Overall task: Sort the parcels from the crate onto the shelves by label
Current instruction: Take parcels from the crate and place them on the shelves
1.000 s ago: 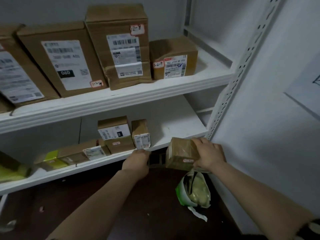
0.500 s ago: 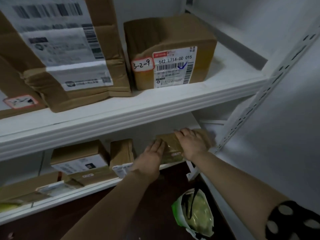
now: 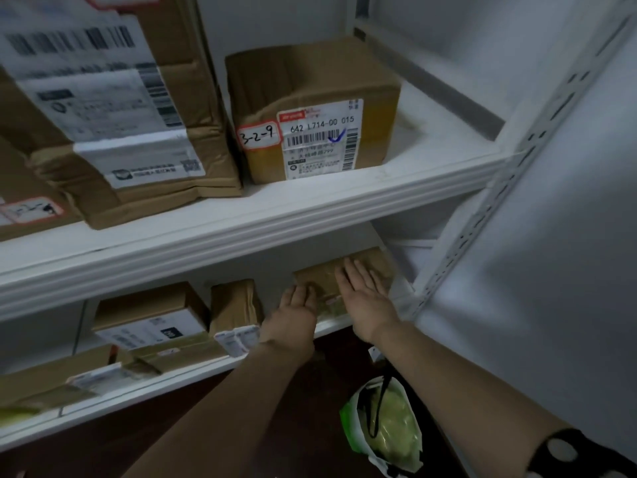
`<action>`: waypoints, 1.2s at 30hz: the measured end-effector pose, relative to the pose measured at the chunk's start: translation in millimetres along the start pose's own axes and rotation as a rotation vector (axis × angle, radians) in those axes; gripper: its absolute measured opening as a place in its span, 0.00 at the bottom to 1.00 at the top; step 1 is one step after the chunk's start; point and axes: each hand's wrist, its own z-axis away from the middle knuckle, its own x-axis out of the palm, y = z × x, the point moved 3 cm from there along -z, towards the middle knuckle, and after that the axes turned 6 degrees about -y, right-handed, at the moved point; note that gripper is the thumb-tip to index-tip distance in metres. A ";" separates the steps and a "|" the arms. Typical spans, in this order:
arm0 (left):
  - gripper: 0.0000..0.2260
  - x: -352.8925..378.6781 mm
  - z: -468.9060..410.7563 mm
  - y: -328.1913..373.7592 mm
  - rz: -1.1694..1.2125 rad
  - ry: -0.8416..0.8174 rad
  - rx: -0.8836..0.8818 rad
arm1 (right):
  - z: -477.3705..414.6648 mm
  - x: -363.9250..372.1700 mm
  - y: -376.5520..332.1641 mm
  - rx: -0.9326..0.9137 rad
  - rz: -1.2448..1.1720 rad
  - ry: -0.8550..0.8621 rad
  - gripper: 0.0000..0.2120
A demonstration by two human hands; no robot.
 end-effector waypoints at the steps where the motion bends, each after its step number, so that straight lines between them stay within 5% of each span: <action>1: 0.36 -1.8 10.4 3.2 -0.004 -0.009 -0.001 | 14.8 2.2 -0.7 0.011 -0.023 -0.007 0.45; 8: 0.29 1.6 97.4 26.8 0.009 -0.095 -0.001 | 118.6 2.6 -2.6 0.100 -0.162 -0.122 0.37; 18: 0.33 17.2 201.8 53.2 -0.089 -0.215 0.147 | 272.4 15.0 -30.8 0.278 -0.245 -0.121 0.22; 29: 0.34 72.3 332.3 62.4 -0.246 -0.239 0.422 | 455.3 78.8 -124.6 0.643 -0.424 -0.091 0.26; 36: 0.33 116.0 431.4 128.7 -0.354 -0.241 0.677 | 605.1 124.4 -163.7 0.917 -0.587 -0.029 0.27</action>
